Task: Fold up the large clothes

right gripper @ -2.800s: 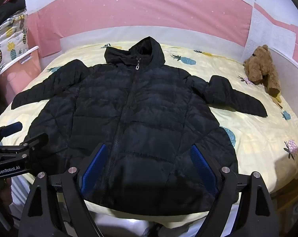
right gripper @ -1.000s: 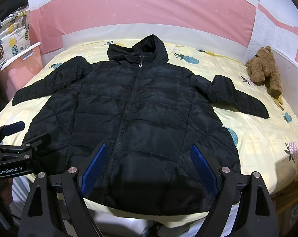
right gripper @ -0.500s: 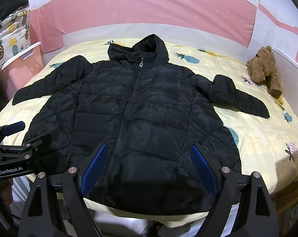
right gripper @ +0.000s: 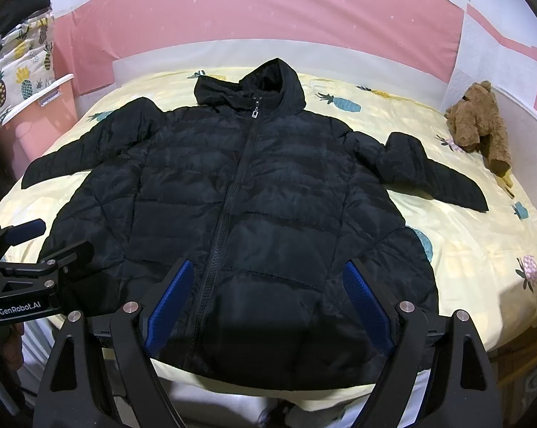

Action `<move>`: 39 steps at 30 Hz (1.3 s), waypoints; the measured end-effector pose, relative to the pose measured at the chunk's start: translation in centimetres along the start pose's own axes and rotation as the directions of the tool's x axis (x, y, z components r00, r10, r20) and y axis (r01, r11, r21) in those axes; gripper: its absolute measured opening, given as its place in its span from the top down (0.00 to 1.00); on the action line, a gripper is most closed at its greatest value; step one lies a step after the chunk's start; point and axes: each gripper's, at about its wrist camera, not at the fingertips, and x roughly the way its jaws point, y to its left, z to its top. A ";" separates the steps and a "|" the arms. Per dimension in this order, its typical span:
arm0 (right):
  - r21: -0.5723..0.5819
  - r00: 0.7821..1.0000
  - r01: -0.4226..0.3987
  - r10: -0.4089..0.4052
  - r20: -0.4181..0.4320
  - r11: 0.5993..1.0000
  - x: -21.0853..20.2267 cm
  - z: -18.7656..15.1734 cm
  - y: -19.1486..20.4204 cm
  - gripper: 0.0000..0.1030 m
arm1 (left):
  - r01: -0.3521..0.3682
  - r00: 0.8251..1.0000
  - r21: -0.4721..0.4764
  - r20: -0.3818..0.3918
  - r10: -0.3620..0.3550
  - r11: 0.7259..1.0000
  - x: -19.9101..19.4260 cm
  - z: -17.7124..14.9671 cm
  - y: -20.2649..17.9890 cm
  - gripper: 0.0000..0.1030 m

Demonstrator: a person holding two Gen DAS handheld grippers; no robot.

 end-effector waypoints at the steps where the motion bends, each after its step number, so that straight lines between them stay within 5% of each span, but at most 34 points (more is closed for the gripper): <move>1: 0.000 1.000 0.001 -0.001 -0.002 1.000 0.1 -0.1 0.1 0.17 | 0.001 1.000 0.000 -0.002 -0.001 1.000 0.0 0.1 0.1 0.01; 14: -0.014 0.999 -0.033 0.033 -0.021 0.999 3.2 1.1 0.7 0.17 | 0.001 1.000 -0.038 -0.017 -0.001 0.999 2.5 1.9 2.7 0.01; 24: -0.062 0.995 -0.097 0.095 -0.038 0.993 8.8 4.8 2.0 0.17 | -0.090 0.996 -0.157 -0.025 0.087 0.983 7.3 4.5 10.7 0.04; 32: -0.101 0.992 -0.122 0.116 -0.056 0.987 13.2 8.0 3.4 0.17 | -0.210 0.976 -0.301 -0.015 0.216 0.930 9.9 7.0 19.8 0.11; 39: -0.121 0.993 -0.105 0.096 -0.075 0.987 16.1 9.2 3.7 0.17 | -0.201 0.978 -0.475 -0.040 0.206 0.857 12.6 7.4 27.8 0.11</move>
